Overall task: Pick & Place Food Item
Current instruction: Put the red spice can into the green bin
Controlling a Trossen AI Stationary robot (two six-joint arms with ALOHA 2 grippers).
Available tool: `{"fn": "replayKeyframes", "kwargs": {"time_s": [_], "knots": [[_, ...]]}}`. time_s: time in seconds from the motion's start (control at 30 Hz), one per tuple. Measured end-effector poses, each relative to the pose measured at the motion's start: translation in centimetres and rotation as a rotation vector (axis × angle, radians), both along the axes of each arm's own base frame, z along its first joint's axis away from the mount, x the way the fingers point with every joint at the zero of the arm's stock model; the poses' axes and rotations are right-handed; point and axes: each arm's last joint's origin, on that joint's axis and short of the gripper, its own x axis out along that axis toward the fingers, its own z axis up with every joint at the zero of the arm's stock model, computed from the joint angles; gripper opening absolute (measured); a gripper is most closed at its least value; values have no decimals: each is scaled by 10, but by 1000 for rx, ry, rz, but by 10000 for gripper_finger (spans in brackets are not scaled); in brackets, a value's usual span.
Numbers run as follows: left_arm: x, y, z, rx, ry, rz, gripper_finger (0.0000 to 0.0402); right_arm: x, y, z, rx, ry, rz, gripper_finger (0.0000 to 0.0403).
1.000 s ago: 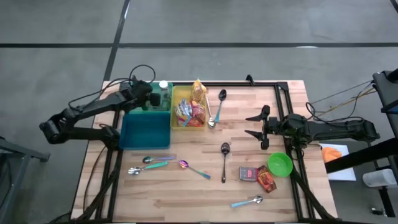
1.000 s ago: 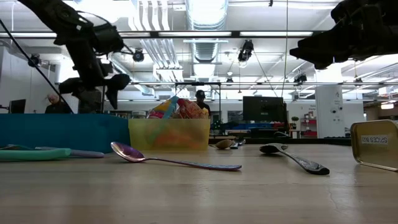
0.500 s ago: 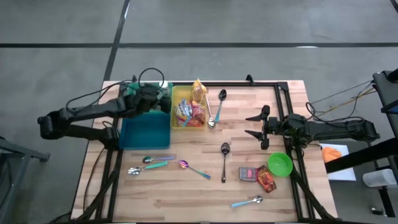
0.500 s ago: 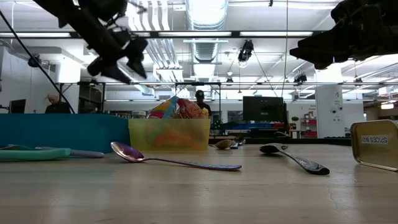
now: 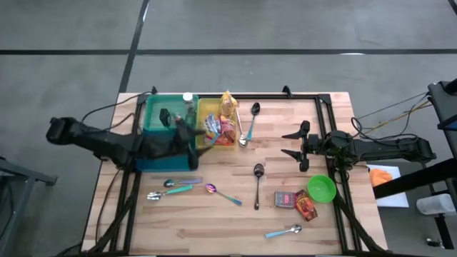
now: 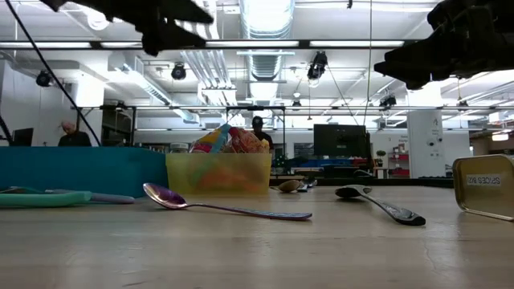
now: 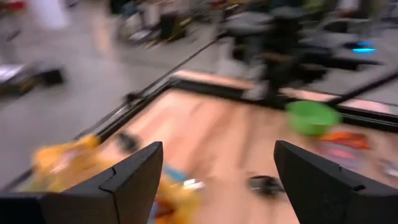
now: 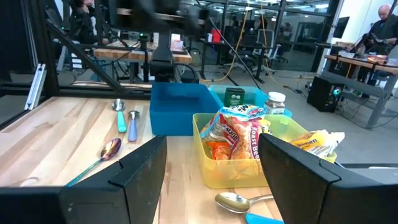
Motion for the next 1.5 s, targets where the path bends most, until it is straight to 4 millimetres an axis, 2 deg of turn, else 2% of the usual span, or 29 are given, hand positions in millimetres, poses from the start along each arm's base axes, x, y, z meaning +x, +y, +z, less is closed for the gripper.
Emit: {"fn": "replayKeyframes", "kwargs": {"time_s": [0.17, 0.3, 1.5], "knots": [[-9, -39, -10, 40, -29, -186, 311, 0, 0, 0, 0, 0, 0, 251], [-15, -55, -13, 45, -23, -255, 311, 0, 0, 0, 0, 1, 0, 251], [-16, -55, -18, 59, 37, -256, 310, 0, 0, 0, 2, 0, 0, 251]]}}
